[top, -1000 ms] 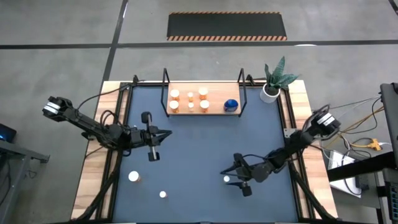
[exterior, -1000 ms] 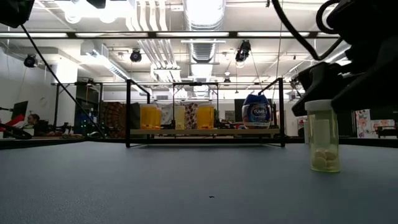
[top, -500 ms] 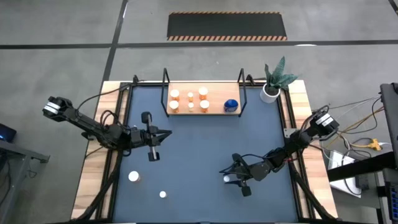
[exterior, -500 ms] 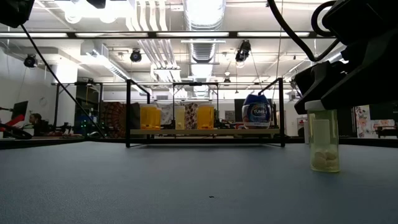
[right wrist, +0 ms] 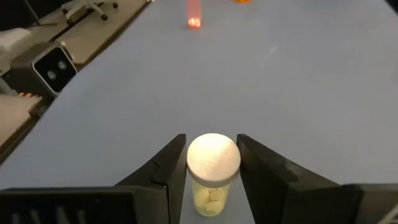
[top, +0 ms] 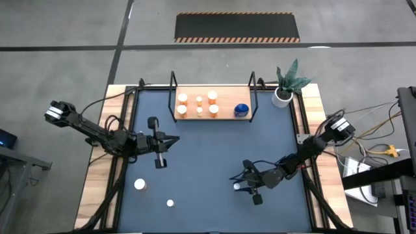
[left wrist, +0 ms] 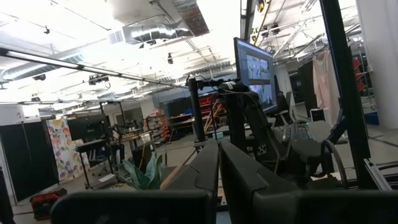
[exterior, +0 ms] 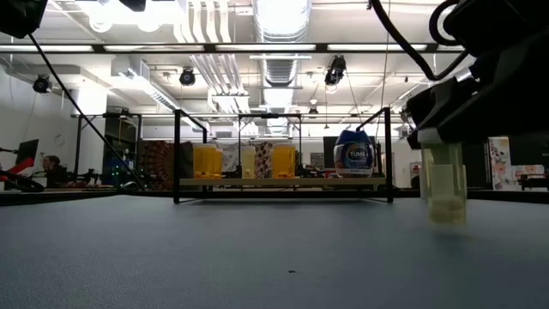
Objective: Pick and place medicine bottles onto shelf by color
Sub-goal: Put the yellow pill bottle on the shelf
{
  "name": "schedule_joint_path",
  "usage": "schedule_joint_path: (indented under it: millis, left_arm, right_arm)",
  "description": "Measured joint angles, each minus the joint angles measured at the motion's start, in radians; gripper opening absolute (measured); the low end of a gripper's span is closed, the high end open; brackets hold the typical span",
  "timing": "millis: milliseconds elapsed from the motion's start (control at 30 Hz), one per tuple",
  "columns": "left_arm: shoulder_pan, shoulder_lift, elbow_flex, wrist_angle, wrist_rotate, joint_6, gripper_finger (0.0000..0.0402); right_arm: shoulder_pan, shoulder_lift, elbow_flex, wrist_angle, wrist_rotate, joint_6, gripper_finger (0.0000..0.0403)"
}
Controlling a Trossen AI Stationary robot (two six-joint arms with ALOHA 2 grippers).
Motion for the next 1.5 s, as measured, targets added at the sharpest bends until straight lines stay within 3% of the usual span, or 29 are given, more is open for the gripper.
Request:
schedule_joint_path:
  millis: [133,267,600,1033,1333,1500]
  left_arm:
    - [0.000,-0.007,0.000,0.001,0.000,0.026,0.0000]
    - [0.001,-0.021,0.000,0.019,-0.001,0.069,0.0000]
    - [0.001,-0.067,0.000,0.019,-0.001,0.156,0.0000]
    - [-0.041,-0.083,0.000,0.011,0.000,0.156,0.0000]
    - [-0.072,-0.171,-0.018,-0.036,-0.001,0.165,0.0000]
    - [-0.072,-0.228,-0.050,-0.036,-0.001,0.181,0.0000]
  right_arm:
    - [-0.009,-0.041,0.001,-0.027,0.007,0.009,0.0122]
    - [-0.033,-0.110,0.049,-0.177,0.011,0.027,0.0115]
    - [-0.144,-0.185,0.342,-0.570,0.063,-0.027,0.0115]
    - [-0.409,-0.055,0.736,-0.709,0.113,-0.158,0.0113]
    - [-0.570,0.067,0.937,-0.765,0.102,-0.214,0.0116]
    - [-0.644,0.145,1.037,-0.776,0.038,-0.228,0.0114]
